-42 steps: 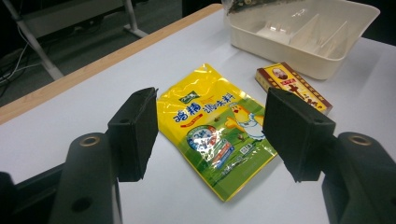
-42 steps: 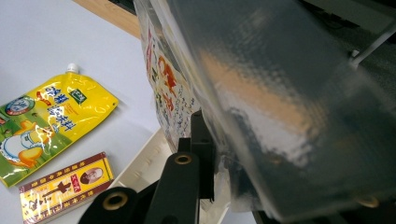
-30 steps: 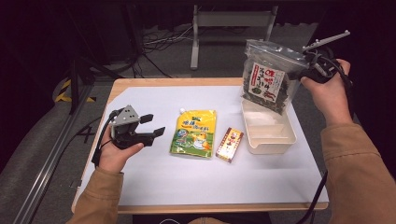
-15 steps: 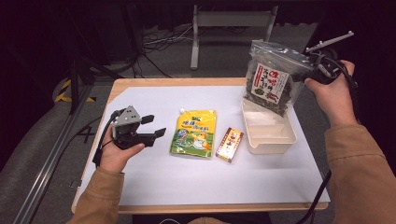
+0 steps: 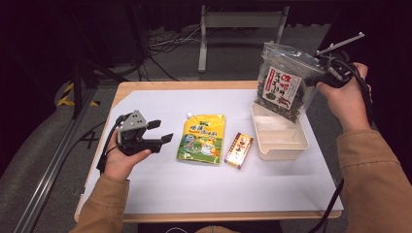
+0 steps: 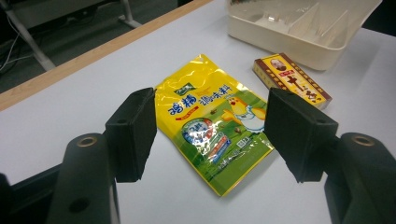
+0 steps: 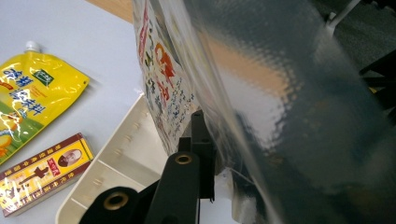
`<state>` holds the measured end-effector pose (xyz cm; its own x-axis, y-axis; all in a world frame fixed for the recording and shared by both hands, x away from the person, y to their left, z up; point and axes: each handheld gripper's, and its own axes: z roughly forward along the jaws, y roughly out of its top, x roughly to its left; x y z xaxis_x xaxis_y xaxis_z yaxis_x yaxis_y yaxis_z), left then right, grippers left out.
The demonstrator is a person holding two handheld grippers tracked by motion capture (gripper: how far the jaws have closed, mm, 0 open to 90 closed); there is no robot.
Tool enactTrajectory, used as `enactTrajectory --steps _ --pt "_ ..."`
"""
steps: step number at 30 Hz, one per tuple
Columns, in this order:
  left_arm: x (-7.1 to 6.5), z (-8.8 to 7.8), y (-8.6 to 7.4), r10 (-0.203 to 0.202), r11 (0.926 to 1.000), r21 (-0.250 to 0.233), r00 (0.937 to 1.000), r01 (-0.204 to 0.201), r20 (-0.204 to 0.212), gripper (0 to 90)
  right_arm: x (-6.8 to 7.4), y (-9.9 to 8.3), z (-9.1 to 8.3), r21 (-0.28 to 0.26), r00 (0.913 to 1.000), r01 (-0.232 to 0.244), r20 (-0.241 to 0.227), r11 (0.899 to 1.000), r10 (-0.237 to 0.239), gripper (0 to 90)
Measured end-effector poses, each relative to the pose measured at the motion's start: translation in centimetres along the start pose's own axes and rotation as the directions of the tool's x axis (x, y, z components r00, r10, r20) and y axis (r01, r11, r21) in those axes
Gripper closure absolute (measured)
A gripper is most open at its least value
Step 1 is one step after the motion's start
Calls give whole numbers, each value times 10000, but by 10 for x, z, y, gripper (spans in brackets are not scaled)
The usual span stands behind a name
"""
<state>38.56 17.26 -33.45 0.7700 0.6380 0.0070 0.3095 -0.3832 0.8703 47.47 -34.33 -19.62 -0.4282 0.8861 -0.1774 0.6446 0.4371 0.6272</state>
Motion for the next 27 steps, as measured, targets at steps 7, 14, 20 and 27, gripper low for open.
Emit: enactTrajectory --steps 7,14,20,27 --pt "0 0 0 -13 10000 2 10000 13 -4 353 6 -3 19 368 9999 100 -97 9993 -97 835" --pt "1 2 -1 -19 10000 83 10000 19 -3 352 7 -5 23 202 9997 126 -189 9997 -123 830" --pt "0 3 -1 11 10000 82 10000 -11 -5 352 5 -8 25 56 9998 21 -208 10000 -20 830" --pt "-1 5 -1 34 9998 171 10000 -34 25 351 0 -13 28 164 9989 -377 -281 9992 381 834"
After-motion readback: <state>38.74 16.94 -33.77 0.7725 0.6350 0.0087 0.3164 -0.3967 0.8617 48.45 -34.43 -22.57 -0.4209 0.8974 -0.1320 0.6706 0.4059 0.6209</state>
